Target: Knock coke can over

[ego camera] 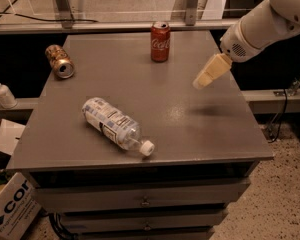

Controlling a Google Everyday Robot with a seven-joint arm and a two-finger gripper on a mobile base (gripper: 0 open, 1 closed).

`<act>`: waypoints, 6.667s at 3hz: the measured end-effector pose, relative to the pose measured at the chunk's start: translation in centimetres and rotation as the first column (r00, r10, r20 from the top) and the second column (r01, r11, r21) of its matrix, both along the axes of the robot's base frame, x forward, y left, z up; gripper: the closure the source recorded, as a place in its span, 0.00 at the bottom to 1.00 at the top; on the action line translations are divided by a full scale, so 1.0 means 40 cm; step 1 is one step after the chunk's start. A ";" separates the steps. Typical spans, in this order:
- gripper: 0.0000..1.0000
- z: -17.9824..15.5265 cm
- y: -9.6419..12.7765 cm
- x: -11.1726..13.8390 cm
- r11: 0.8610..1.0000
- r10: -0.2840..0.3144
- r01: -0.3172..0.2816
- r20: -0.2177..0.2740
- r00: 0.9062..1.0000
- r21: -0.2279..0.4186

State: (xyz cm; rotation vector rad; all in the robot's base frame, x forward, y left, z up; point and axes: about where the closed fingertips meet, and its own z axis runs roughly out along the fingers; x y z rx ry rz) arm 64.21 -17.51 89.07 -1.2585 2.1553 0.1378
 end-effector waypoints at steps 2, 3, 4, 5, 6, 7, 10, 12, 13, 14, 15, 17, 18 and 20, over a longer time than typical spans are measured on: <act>0.00 -0.002 0.029 0.029 0.999 -0.012 0.012 0.017 1.000 0.035; 0.00 -0.007 0.062 0.096 0.993 -0.044 0.040 0.034 0.998 0.109; 0.00 -0.015 0.102 0.160 0.976 -0.069 0.063 0.021 0.997 0.211; 0.00 -0.027 0.150 0.211 0.950 -0.072 0.068 0.004 0.997 0.305; 0.00 -0.036 0.183 0.260 0.914 -0.072 0.064 0.003 0.997 0.400; 0.00 -0.047 0.200 0.311 0.875 -0.080 0.064 0.015 0.997 0.479; 0.00 0.000 0.281 0.377 0.802 -0.038 -0.023 0.089 0.995 0.597; 0.00 0.052 0.363 0.248 0.731 0.090 -0.121 0.081 0.993 0.671; 0.00 0.114 0.389 0.171 0.677 0.157 -0.178 0.096 0.983 0.714; 0.00 0.191 0.405 0.104 0.623 0.209 -0.240 0.138 0.968 0.744; 0.00 0.224 0.410 0.065 0.602 0.227 -0.264 0.155 0.961 0.754; 0.00 0.172 0.386 0.036 0.623 0.197 -0.249 0.160 0.967 0.742; 0.00 0.110 0.328 0.045 0.644 0.138 -0.197 0.141 0.980 0.739; 0.00 0.063 0.254 0.054 0.656 0.061 -0.136 0.127 0.990 0.743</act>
Offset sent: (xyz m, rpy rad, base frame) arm 0.0313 0.0277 0.0013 0.0958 -0.0552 -0.0403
